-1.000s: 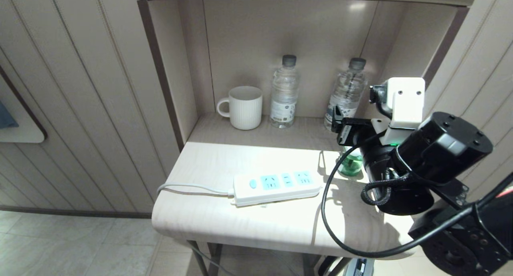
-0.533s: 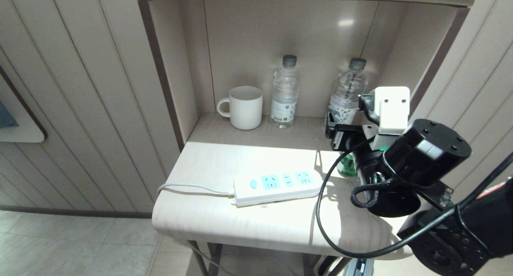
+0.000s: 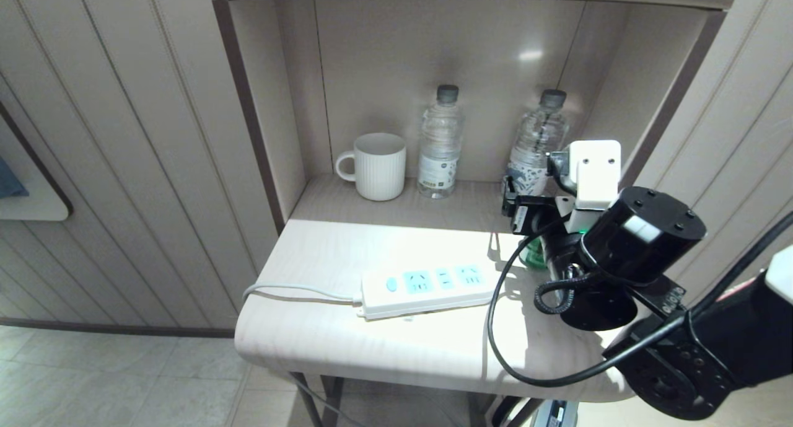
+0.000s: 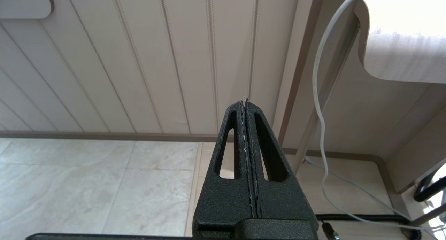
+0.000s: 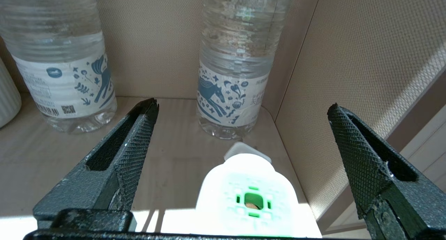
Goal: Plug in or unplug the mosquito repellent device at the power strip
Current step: Pick up the mosquito repellent liquid
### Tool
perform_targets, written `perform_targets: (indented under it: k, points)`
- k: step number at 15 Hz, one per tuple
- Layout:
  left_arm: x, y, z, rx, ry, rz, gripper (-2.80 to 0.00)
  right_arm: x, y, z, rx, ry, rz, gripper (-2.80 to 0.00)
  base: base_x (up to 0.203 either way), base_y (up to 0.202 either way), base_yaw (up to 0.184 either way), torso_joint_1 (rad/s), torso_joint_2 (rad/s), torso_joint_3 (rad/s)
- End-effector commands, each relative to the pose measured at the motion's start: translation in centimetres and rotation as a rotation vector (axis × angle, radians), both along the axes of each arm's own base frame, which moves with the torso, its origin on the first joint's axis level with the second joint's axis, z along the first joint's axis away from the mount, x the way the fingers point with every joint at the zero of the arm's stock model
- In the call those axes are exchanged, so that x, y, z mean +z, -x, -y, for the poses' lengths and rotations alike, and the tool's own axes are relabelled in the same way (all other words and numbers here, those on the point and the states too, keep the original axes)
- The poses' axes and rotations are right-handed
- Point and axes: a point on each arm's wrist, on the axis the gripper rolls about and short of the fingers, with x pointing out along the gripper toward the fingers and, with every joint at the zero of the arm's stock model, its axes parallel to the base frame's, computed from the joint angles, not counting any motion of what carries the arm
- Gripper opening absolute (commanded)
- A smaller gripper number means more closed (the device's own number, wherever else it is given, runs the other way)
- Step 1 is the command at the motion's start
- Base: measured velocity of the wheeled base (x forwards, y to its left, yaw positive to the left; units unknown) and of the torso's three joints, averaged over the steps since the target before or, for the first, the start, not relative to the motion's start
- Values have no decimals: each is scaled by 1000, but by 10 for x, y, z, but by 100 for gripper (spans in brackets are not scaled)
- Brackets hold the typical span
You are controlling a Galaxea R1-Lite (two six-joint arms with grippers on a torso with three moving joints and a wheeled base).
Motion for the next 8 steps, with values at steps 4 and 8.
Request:
perform_targets:
  k: [4, 8]
  points:
    - [0, 0, 0, -1, 0, 0, -280, 3, -4, 1, -13, -6, 15, 0, 0, 0, 0, 0, 0, 0]
    - [0, 0, 0, -1, 0, 0, -280, 3, -8, 4, -16, -5, 19, 0, 0, 0, 0, 0, 0, 0]
